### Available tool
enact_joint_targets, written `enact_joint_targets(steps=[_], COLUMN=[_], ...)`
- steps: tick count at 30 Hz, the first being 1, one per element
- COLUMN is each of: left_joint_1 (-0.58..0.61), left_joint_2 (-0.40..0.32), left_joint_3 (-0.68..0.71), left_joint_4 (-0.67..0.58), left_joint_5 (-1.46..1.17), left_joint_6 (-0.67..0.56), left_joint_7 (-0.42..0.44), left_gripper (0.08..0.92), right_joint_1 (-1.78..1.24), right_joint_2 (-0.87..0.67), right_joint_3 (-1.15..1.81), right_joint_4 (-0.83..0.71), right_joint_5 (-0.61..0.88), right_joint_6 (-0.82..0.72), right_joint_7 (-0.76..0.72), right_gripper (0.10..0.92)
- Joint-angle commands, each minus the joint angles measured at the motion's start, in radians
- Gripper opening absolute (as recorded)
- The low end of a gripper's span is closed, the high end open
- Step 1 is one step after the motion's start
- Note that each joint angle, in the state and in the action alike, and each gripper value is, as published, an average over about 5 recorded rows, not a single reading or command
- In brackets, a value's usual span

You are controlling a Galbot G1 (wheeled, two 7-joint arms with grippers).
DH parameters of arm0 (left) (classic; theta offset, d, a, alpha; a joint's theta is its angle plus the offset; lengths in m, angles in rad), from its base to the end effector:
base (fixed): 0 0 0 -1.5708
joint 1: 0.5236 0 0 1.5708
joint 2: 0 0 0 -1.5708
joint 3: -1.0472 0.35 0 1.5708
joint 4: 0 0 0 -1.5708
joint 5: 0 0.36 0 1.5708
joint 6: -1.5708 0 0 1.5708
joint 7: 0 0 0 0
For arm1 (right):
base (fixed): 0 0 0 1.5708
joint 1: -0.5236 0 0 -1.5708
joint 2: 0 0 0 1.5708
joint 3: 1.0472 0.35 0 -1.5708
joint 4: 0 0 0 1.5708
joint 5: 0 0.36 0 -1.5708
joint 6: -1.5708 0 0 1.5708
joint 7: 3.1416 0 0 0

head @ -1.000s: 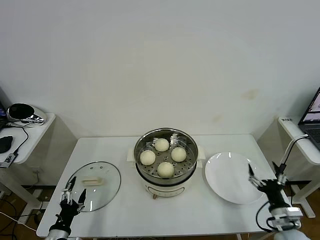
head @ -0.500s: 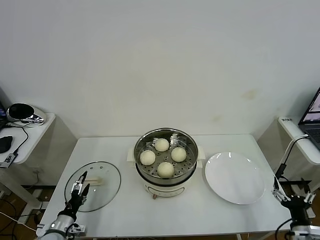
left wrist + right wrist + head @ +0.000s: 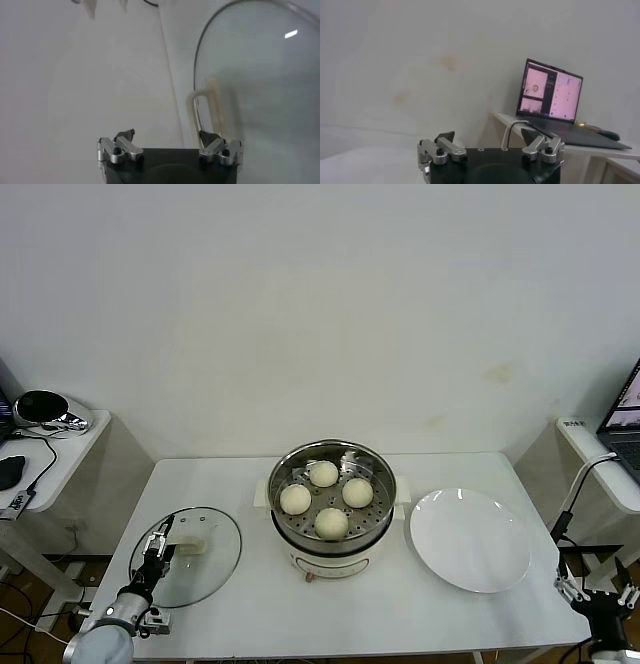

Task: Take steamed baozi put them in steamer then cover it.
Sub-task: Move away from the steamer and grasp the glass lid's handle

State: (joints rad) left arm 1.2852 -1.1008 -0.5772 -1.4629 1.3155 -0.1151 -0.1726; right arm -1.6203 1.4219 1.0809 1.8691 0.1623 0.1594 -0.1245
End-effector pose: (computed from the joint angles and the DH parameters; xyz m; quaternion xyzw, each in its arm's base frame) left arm 0.2676 0.1932 -0.4127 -0.0800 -0.6316 -0.7705 0.0323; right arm 0.1291 -0.2162 -0.3386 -0.1572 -0.9801 0.1193 0.0234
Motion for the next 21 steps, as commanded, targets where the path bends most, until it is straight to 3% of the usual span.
enact_joint_targets(steps=[1,10,21], left_joint_1=[-0.067,-0.08,-0.089], left_joint_2=[0.001,-0.006,-0.021], left_joint_3=[0.018,0.031,0.03], left_joint_4=[0.066,0.079,0.136], left_joint_5=[0.006,-0.004,-0.039], left_joint_6=[-0.002,-0.006,-0.035], left_joint_7=[0.002,0.012,-0.02], left_gripper=[0.823,0.803,0.499], right_joint_1=[-0.005,0.004,0.005], right_joint_2=[0.007,0.01,0.007], right_joint_3=[0.006,-0.023,-0.031], right_joint_4=[-0.01,-0.029,-0.035], right_joint_5=[-0.011,-0.023,-0.023], right_joint_6=[0.002,0.008,0.019], right_joint_7=[0.0,-0.002,-0.008], right_gripper=[0.823,0.823,0.823])
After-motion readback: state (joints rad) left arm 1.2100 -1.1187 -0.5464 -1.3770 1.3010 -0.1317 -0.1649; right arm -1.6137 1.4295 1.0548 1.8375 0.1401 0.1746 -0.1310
